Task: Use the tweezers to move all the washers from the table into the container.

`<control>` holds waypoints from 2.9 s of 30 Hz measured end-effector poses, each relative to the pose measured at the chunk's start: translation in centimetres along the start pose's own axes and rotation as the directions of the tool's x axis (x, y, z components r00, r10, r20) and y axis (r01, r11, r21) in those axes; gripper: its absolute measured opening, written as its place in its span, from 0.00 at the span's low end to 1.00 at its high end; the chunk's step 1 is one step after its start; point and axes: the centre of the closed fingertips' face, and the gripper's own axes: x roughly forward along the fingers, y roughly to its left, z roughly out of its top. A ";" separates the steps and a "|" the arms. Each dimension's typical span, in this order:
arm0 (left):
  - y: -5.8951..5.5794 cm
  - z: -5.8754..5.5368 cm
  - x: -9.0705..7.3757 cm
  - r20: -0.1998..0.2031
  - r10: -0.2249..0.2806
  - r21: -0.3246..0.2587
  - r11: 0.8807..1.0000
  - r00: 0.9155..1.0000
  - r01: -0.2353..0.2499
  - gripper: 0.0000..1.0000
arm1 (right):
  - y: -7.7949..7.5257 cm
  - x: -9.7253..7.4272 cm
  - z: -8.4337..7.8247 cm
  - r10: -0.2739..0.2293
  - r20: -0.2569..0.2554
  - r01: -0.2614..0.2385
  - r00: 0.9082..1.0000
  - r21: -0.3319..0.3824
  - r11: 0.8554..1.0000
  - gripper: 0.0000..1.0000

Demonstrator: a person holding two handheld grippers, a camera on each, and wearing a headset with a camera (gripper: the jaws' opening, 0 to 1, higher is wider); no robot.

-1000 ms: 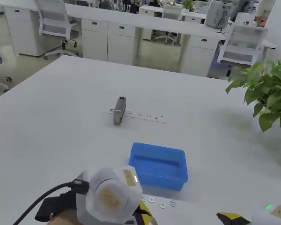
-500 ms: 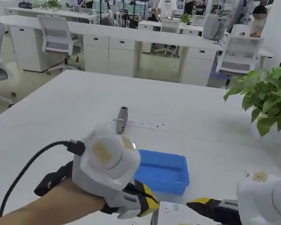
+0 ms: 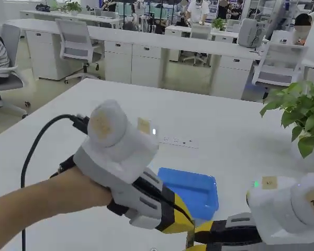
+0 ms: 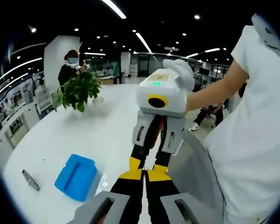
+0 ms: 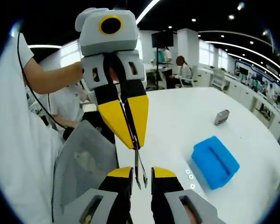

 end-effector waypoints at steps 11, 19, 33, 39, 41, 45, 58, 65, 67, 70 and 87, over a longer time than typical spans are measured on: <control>-0.1 0.8 -0.3 -0.008 -0.023 0.026 0.999 1.000 0.023 0.00 | 0.6 0.2 1.0 0.070 0.010 -0.070 0.998 -0.018 0.997 0.04; 2.1 -0.3 -2.0 0.026 0.114 -0.025 0.993 0.993 -0.114 0.00 | -0.9 1.4 1.4 0.043 0.037 -0.042 0.998 -0.007 0.999 0.02; 5.0 -5.8 -7.1 0.092 0.577 -0.391 0.771 0.812 -0.503 0.24 | -4.8 4.5 1.2 -0.030 0.078 0.029 0.997 0.010 1.000 0.02; 5.1 -9.7 -6.6 0.017 0.719 -0.563 0.581 0.695 -0.588 0.26 | -6.6 6.7 -0.1 -0.076 0.098 0.068 0.992 0.084 0.994 0.02; 5.2 -11.2 -6.6 -0.026 0.749 -0.561 0.537 0.662 -0.630 0.28 | -7.1 7.4 -0.8 -0.083 0.094 0.072 0.992 0.121 0.990 0.02; 5.1 -13.3 -6.3 -0.101 0.766 -0.504 0.511 0.635 -0.696 0.35 | -7.8 8.0 -1.2 -0.107 0.105 0.092 0.989 0.136 0.986 0.03; 5.8 -17.3 -5.7 -0.200 0.825 -0.403 0.422 0.528 -0.812 0.60 | -8.8 10.7 -2.7 -0.156 0.121 0.135 0.980 0.165 0.977 0.03; 5.9 -18.7 -5.4 -0.266 0.818 -0.383 0.397 0.511 -0.834 0.71 | -9.4 11.6 -3.4 -0.173 0.096 0.157 0.980 0.157 0.975 0.03; 5.7 -19.3 -4.7 -0.304 0.796 -0.359 0.413 0.523 -0.837 0.76 | -9.5 11.7 -3.9 -0.170 0.084 0.154 0.982 0.170 0.973 0.03; 5.7 -19.3 -4.2 -0.308 0.799 -0.320 0.424 0.516 -0.847 0.81 | -9.6 11.6 -4.1 -0.176 0.090 0.157 0.980 0.186 0.970 0.03; 5.6 -19.8 -4.5 -0.330 0.802 -0.316 0.403 0.498 -0.859 0.87 | -9.1 11.7 -4.5 -0.174 0.079 0.159 0.982 0.165 0.973 0.03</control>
